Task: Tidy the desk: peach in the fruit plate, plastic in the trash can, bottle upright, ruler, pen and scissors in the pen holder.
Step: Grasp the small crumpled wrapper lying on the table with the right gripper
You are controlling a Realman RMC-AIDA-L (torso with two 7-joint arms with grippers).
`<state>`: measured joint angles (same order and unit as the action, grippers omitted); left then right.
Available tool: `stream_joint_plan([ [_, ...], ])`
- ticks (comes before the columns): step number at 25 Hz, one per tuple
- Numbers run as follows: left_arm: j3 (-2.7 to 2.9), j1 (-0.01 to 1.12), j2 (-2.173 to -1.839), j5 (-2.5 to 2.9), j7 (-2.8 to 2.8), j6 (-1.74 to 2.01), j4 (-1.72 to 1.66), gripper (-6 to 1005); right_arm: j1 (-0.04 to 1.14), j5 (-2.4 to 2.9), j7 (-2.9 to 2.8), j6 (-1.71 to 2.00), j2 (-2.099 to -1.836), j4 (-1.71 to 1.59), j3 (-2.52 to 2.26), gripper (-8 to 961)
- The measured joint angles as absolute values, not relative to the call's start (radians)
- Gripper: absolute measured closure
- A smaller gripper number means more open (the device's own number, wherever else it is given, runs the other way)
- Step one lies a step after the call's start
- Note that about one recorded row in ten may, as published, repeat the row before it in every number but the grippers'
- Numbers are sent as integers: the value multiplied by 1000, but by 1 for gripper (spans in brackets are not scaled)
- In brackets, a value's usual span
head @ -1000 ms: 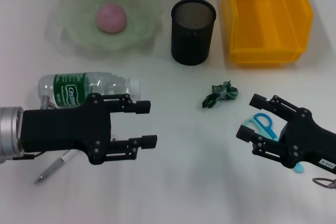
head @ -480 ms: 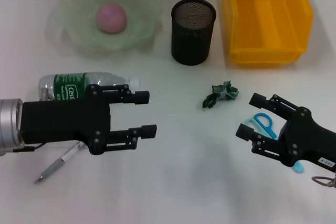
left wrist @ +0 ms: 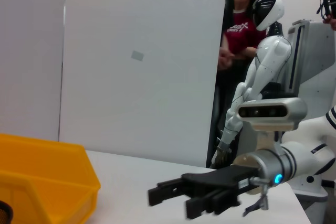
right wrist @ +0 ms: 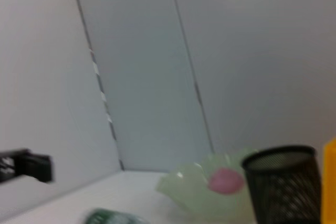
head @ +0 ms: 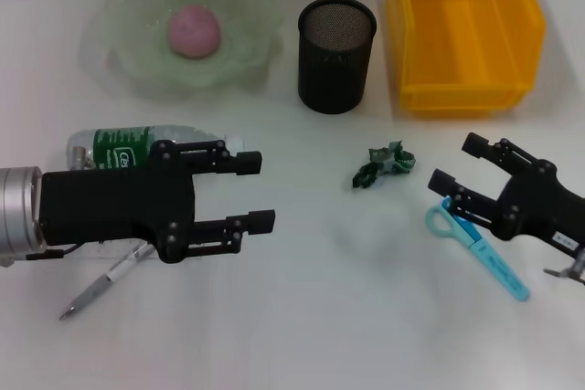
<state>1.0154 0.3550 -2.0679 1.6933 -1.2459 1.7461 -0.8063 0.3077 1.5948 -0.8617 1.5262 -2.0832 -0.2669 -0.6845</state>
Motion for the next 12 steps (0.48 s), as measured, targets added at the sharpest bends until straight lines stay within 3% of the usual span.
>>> stream_joint_plan([
  [12, 1015, 359, -2068, 1691, -1245, 1728, -794, 349, 411, 1599, -862, 1331, -2083, -208, -690, 136],
])
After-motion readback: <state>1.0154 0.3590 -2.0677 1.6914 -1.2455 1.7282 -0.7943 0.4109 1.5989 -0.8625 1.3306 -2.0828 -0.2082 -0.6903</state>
